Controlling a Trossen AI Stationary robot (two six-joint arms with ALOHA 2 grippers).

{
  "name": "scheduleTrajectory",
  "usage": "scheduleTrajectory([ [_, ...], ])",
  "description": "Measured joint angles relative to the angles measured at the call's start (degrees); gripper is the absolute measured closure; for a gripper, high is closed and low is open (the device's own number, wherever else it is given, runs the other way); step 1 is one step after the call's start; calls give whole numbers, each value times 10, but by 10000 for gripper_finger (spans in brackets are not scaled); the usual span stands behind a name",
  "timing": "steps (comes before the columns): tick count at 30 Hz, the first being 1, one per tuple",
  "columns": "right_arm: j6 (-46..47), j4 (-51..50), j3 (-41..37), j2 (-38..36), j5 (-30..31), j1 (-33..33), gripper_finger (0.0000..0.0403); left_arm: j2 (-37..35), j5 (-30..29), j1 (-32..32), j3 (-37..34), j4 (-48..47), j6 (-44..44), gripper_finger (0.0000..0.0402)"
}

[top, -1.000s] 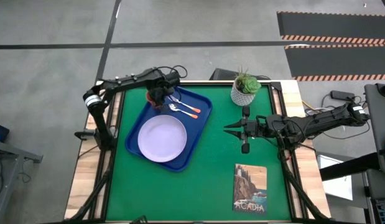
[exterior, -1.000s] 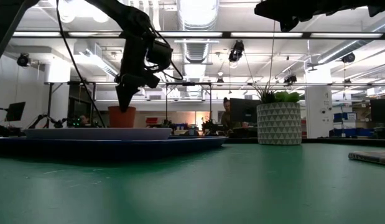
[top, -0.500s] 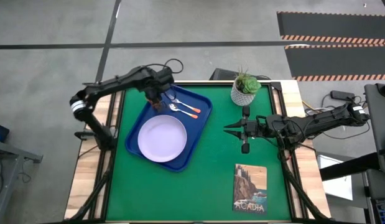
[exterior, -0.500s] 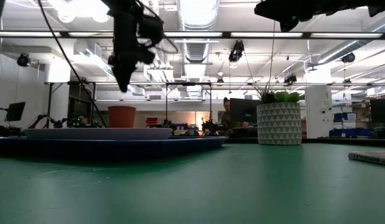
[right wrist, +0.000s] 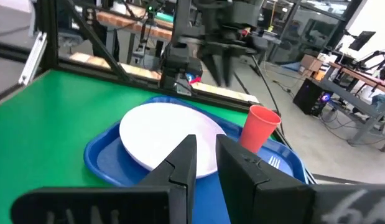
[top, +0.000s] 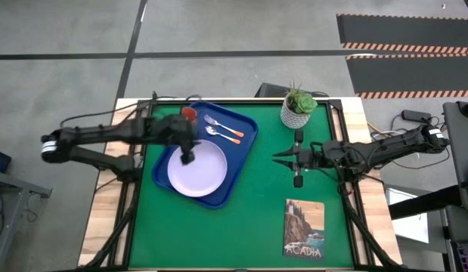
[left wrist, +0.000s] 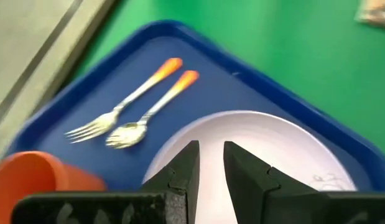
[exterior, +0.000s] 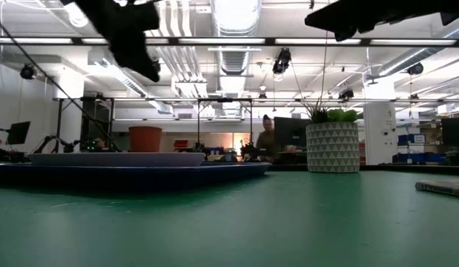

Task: Pick and place plate/cup/fork/spoon on tray
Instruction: Return to Home Position

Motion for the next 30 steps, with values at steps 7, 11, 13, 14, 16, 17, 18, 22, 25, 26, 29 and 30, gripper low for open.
scheduleTrajectory([
  [7, -20, 4, -14, 0, 0, -1, 351, -148, 26, -48, -185, 144, -34, 343],
  [11, -29, 28, -24, 1, -4, -8, 351, -220, 61, -50, -265, 233, -53, 343],
  [13, -38, 33, -30, 1, -4, -12, 351, -251, 76, -50, -295, 263, -56, 343],
  [14, -39, 33, -32, 1, -4, -15, 351, -266, 80, -50, -308, 274, -56, 343],
  [16, -41, 34, -37, -1, -4, -20, 351, -296, 84, -50, -330, 282, -56, 343],
  [17, -43, 34, -40, -3, -4, -23, 351, -310, 84, -50, -340, 284, -56, 343],
  [18, -43, 34, -42, -3, -4, -26, 351, -323, 85, -50, -350, 289, -56, 343],
  [22, -49, 35, -55, -13, -4, -41, 351, -372, 87, -50, -384, 295, -58, 343],
  [25, -49, 35, -66, -31, -4, -51, 351, -408, 89, -50, -412, 294, -60, 343],
  [26, -49, 35, -71, -39, -4, -53, 351, -420, 92, -50, -420, 294, -61, 343],
  [29, -52, 36, -88, -71, -4, -57, 351, -455, 94, -50, -447, 294, -68, 343],
  [30, -55, 38, -96, -84, -5, -57, 351, -467, 96, -50, -456, 294, -74, 343],
])
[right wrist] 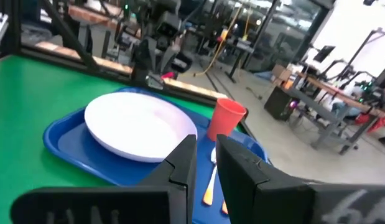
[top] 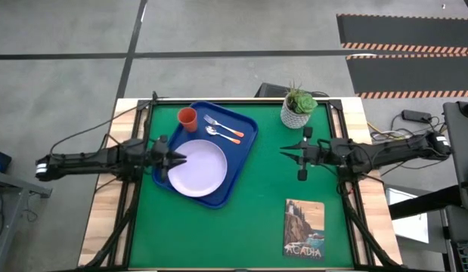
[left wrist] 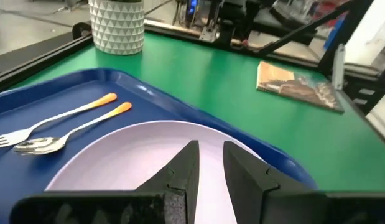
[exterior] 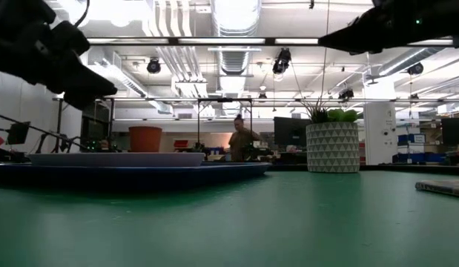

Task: Pick and place plate/cup/fork/spoon on tray
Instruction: Return to Home Position

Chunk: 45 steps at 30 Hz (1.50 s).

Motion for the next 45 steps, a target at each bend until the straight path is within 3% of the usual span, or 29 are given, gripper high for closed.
scheduleTrajectory([
  [8, -18, 24, -64, -112, 5, 0, 351, -82, 8, 0, -58, 12, -18, 343],
  [13, -20, 15, -87, -182, 5, -3, 351, -94, 9, 0, -62, 29, 0, 343],
  [20, -20, -74, -97, -285, 20, -4, 351, -86, 6, 0, -67, 38, 4, 343],
  [28, -24, -93, -143, -384, 21, -4, 351, -54, -31, 0, -67, 36, 2, 343],
  [37, -25, -50, -195, -381, 22, -6, 351, -13, -37, 0, -68, 40, 0, 343],
  [45, -17, -42, -196, -384, 17, -6, 351, 24, -41, 0, -72, 67, -2, 343],
])
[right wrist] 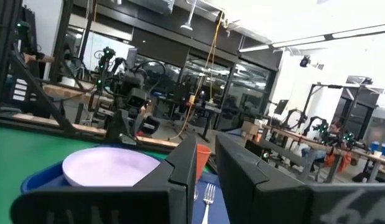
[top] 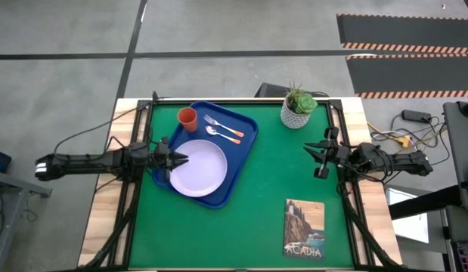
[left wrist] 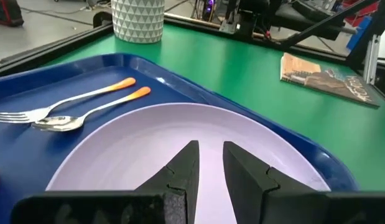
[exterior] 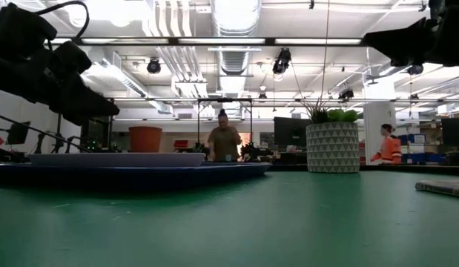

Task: Pick and place plate/cup/fork/spoon on tray
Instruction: Return to Home Position

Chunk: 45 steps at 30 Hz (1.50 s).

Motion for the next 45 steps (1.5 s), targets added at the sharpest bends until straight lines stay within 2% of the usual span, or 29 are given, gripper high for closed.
scheduleTrajectory([
  [3, 20, -1, 0, 0, 6, 0, 351, 11, 0, 0, 0, 3, 0, 343],
  [9, 119, -40, 0, 10, 18, 0, 351, 32, 1, 0, 1, 7, 0, 343],
  [15, 132, -85, 0, 22, 18, 0, 351, 50, 3, 0, 1, 7, 0, 343],
  [24, 261, -117, 0, 27, 18, 0, 351, 77, 3, 0, 1, 8, 0, 343],
  [45, 264, -117, -1, 27, 18, 0, 351, 133, 3, 0, 1, 8, 1, 343],
])
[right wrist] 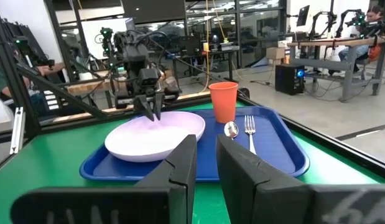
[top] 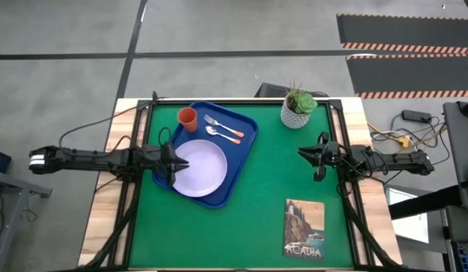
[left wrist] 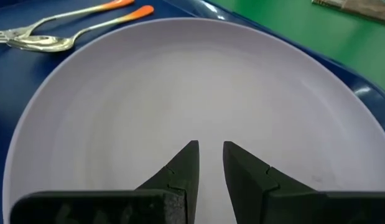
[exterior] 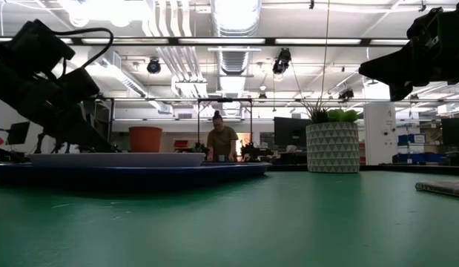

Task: Pick and place plate/cup/fork/spoon on tray
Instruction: Return to Home Position

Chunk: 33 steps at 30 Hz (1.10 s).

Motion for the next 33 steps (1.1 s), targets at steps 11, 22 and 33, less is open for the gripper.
scheduleTrajectory([
  [11, 1, 0, 0, 0, 0, 0, 351, 28, 0, 0, 0, 0, 0, 343],
  [22, 0, 0, 0, 0, 0, 0, 351, 58, 0, 0, 0, 0, 0, 343],
  [33, 0, 0, 0, 0, 0, 0, 351, 85, 0, 0, 0, 2, 0, 343],
])
